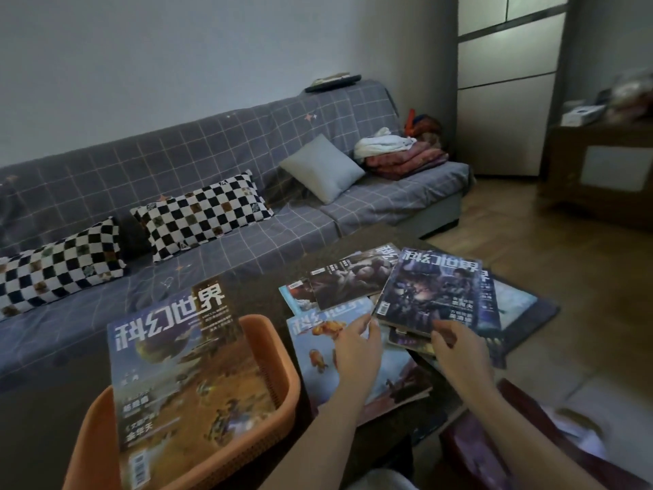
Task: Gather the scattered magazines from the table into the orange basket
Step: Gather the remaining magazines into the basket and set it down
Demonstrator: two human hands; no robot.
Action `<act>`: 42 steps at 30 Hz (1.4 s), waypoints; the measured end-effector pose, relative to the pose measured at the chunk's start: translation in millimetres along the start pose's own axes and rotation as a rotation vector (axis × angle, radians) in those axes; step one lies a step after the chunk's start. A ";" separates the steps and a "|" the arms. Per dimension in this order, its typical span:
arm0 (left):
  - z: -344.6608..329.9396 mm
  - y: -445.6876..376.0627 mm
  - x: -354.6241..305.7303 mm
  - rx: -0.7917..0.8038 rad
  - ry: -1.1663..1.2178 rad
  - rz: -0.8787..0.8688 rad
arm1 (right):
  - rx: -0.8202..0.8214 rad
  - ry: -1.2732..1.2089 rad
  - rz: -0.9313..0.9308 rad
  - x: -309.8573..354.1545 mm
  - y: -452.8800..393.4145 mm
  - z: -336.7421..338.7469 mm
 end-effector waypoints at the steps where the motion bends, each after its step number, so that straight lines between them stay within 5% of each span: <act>1: -8.1 -6.6 -1.0 0.012 -0.011 -0.006 | -0.012 0.058 -0.002 -6.4 -3.4 4.4; 8: -34.6 -49.5 -4.8 0.031 -0.126 0.031 | 0.104 0.248 -0.130 -48.2 -25.3 9.0; 14: -33.1 -55.6 -4.2 0.044 0.106 0.195 | 0.031 0.252 -0.154 -55.3 -28.6 10.1; 22: -26.6 -24.6 10.3 0.270 0.100 0.312 | -0.040 0.178 -0.212 -62.7 -3.4 20.0; 33: 16.9 24.3 21.7 0.304 0.241 0.203 | -0.102 -0.444 -0.377 -48.1 58.4 12.1; 42: 108.7 60.1 18.2 0.170 0.516 0.066 | 0.118 -0.921 -0.279 31.9 68.4 -12.6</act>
Point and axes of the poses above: each hand's wrist, its own y-axis away from the middle knuckle, its own z-axis out of the back of the hand, x = y × z, the point moved 5 cm from there along -y, towards the middle knuckle, and after that the axes turned 11 degrees about z, right-handed, at the moved point
